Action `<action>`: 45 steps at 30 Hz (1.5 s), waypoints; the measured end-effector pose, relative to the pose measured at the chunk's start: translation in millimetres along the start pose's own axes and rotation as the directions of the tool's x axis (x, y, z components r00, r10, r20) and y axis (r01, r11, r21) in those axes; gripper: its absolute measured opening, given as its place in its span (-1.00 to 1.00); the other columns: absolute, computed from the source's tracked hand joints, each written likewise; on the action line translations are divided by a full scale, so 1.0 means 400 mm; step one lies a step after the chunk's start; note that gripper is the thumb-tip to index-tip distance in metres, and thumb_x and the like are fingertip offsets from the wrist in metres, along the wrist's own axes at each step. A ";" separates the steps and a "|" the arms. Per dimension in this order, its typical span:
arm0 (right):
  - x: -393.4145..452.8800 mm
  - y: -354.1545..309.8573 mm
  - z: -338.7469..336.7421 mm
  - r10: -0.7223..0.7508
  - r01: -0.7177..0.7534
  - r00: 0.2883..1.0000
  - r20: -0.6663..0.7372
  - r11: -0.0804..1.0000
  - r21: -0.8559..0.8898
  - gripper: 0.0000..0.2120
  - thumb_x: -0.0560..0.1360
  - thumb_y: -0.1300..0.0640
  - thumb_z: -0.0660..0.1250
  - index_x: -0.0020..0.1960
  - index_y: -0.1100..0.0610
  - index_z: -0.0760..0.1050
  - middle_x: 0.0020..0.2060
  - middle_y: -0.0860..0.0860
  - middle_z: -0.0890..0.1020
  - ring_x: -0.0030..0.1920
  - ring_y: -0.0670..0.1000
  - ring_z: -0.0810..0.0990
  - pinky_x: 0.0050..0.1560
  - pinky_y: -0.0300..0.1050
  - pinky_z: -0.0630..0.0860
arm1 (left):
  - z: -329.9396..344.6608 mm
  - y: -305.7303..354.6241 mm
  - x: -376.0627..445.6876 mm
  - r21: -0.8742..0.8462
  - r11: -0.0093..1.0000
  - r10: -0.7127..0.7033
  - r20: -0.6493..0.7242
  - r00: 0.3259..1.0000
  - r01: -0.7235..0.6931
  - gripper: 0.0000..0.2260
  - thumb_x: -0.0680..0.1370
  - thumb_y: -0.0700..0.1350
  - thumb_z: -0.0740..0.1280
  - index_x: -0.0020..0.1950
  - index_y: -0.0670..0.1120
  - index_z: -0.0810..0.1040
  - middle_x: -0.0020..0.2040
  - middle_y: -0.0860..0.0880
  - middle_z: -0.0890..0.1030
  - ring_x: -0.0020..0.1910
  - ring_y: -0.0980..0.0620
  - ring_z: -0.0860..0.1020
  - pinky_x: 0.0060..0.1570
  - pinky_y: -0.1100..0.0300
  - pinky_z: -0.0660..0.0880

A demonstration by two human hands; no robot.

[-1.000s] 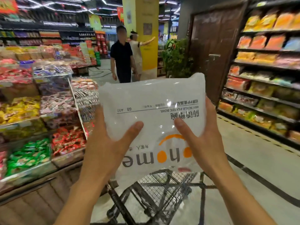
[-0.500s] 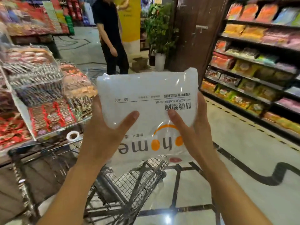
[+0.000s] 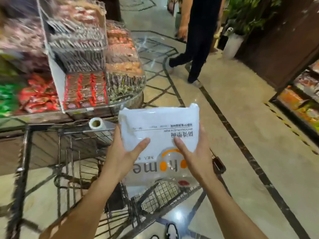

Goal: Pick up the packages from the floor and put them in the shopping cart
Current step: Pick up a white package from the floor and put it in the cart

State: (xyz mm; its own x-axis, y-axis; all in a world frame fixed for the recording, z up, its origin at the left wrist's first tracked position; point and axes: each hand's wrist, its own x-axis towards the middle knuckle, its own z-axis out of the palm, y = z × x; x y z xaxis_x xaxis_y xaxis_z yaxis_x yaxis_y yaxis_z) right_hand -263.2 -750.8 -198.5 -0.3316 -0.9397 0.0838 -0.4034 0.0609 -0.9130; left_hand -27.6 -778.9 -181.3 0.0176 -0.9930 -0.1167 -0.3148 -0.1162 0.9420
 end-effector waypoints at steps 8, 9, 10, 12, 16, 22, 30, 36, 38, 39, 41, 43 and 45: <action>0.150 0.301 0.200 0.158 -0.117 0.944 0.290 0.981 -0.154 0.01 0.37 -0.55 0.37 0.68 -0.22 0.08 0.53 -0.06 0.43 0.51 0.06 0.42 0.39 0.22 0.49 | 0.146 -0.342 0.127 -0.228 0.905 -0.389 -0.101 0.916 0.359 -0.03 0.28 0.26 0.65 0.61 0.22 0.27 0.32 0.11 0.65 0.24 0.06 0.66 0.17 -0.06 0.63; 0.165 0.345 0.217 0.185 -0.136 0.930 0.318 0.976 -0.171 0.02 0.37 -0.55 0.36 0.68 -0.24 0.05 0.52 -0.05 0.44 0.50 0.07 0.43 0.38 0.21 0.49 | 0.171 -0.390 0.146 -0.223 0.886 -0.435 -0.104 0.894 0.406 -0.07 0.32 0.24 0.64 0.61 0.23 0.27 0.32 0.11 0.64 0.23 0.06 0.65 0.13 0.00 0.63; 0.182 0.387 0.235 0.207 -0.150 0.915 0.347 0.972 -0.183 0.01 0.37 -0.56 0.36 0.68 -0.27 0.04 0.49 -0.03 0.46 0.46 0.08 0.46 0.35 0.22 0.52 | 0.193 -0.429 0.164 -0.210 0.868 -0.477 -0.109 0.872 0.449 -0.09 0.34 0.23 0.63 0.60 0.25 0.27 0.32 0.12 0.62 0.24 0.06 0.64 0.12 0.04 0.62; 0.213 0.482 0.273 0.249 -0.175 0.883 0.399 0.961 -0.213 0.00 0.36 -0.60 0.33 0.66 -0.32 0.03 0.47 -0.03 0.48 0.43 0.10 0.51 0.28 0.25 0.56 | 0.236 -0.531 0.199 -0.182 0.849 -0.520 -0.120 0.845 0.496 -0.10 0.29 0.33 0.62 0.56 0.32 0.30 0.34 0.15 0.60 0.27 0.05 0.62 0.17 -0.01 0.60; 0.268 0.666 0.363 0.380 -0.279 0.803 0.459 0.921 -0.273 0.07 0.31 -0.63 0.32 0.67 -0.28 0.02 0.52 -0.03 0.42 0.46 0.08 0.48 0.35 0.24 0.54 | 0.320 -0.683 0.272 -0.201 0.817 -0.570 -0.135 0.810 0.541 -0.31 0.43 0.09 0.62 0.44 0.36 0.34 0.26 0.31 0.55 0.14 0.38 0.53 -0.01 0.40 0.53; 0.284 0.855 0.532 0.484 -0.389 0.717 0.502 0.875 -0.288 -0.01 0.30 -0.59 0.40 0.59 -0.48 -0.02 0.53 -0.04 0.40 0.43 0.13 0.52 0.34 0.25 0.55 | 0.358 -0.899 0.335 -0.193 0.748 -0.664 -0.238 0.709 0.635 -0.41 0.42 -0.02 0.63 0.40 0.01 0.51 0.17 0.07 0.67 0.07 0.15 0.66 -0.08 0.37 0.58; 0.265 0.909 0.679 0.538 -0.474 0.641 0.548 0.838 -0.269 0.10 0.32 -0.52 0.41 0.68 -0.21 -0.03 0.52 0.09 0.36 0.46 0.15 0.46 0.38 0.23 0.52 | 0.321 -0.987 0.390 0.006 0.670 -0.694 -0.348 0.630 0.742 -0.48 0.53 0.05 0.53 0.42 -0.04 0.46 0.19 0.00 0.59 0.05 0.00 0.59 -0.09 0.31 0.46; 0.277 0.869 0.686 0.569 -0.386 0.574 0.589 0.822 -0.418 0.13 0.37 -0.47 0.45 0.69 -0.18 -0.13 0.49 0.17 0.37 0.44 0.25 0.45 0.40 0.24 0.47 | 0.311 -0.943 0.396 0.195 0.659 -0.638 -0.366 0.677 0.726 -0.36 0.58 0.03 0.46 0.57 -0.12 0.30 0.36 -0.20 0.54 0.31 -0.25 0.55 0.19 0.00 0.50; 0.307 0.827 0.673 0.572 -0.203 0.574 0.586 0.793 -0.574 0.08 0.50 -0.41 0.38 0.73 -0.03 -0.17 0.61 0.27 0.20 0.58 0.32 0.24 0.50 0.26 0.31 | 0.294 -0.883 0.391 0.305 0.688 -0.565 -0.344 0.750 0.658 -0.40 0.60 0.03 0.42 0.58 -0.12 0.33 0.43 -0.22 0.51 0.37 -0.24 0.51 0.32 -0.04 0.45; 0.330 0.794 0.659 0.548 -0.044 0.599 0.584 0.751 -0.659 0.04 0.54 -0.42 0.31 0.73 0.03 -0.16 0.65 0.28 0.10 0.63 0.33 0.13 0.54 0.27 0.24 | 0.280 -0.844 0.386 0.371 0.701 -0.525 -0.309 0.793 0.609 -0.41 0.62 0.04 0.39 0.60 -0.11 0.33 0.48 -0.20 0.48 0.43 -0.21 0.47 0.40 -0.05 0.42; 0.370 0.711 0.625 0.408 0.246 0.645 0.646 0.689 -0.682 -0.09 0.60 -0.40 0.22 0.72 0.08 -0.01 0.67 0.25 0.11 0.64 0.32 0.12 0.55 0.27 0.25 | 0.234 -0.756 0.374 0.512 0.718 -0.415 -0.229 0.880 0.472 -0.43 0.64 0.07 0.34 0.61 -0.10 0.33 0.52 -0.14 0.45 0.47 -0.17 0.42 0.45 -0.05 0.37; 0.402 0.603 0.586 0.272 0.406 0.627 0.730 0.686 -0.604 -0.21 0.61 -0.38 0.16 0.67 0.08 0.17 0.59 0.19 0.31 0.56 0.31 0.27 0.47 0.23 0.37 | 0.175 -0.656 0.357 0.644 0.695 -0.271 -0.176 0.946 0.319 -0.48 0.63 0.08 0.36 0.54 -0.11 0.45 0.44 -0.13 0.54 0.39 -0.17 0.50 0.38 -0.03 0.43; 0.421 0.478 0.553 0.188 0.504 0.582 0.791 0.680 -0.532 -0.21 0.57 -0.38 0.10 0.64 0.08 0.25 0.48 0.15 0.45 0.46 0.28 0.40 0.37 0.19 0.46 | 0.109 -0.553 0.332 0.730 0.651 -0.129 -0.161 0.979 0.206 -0.53 0.56 0.08 0.40 0.39 -0.15 0.59 0.28 -0.15 0.66 0.24 -0.21 0.61 0.26 -0.02 0.50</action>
State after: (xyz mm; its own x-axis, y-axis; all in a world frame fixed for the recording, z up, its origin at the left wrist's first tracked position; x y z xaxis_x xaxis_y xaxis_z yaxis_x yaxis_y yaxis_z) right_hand -207.4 -971.8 -447.3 0.4060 -0.8015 -0.4391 -0.8954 -0.2528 -0.3664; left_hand 3.0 -884.1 -418.8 0.2105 -0.9600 -0.1848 -0.8945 -0.2654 0.3598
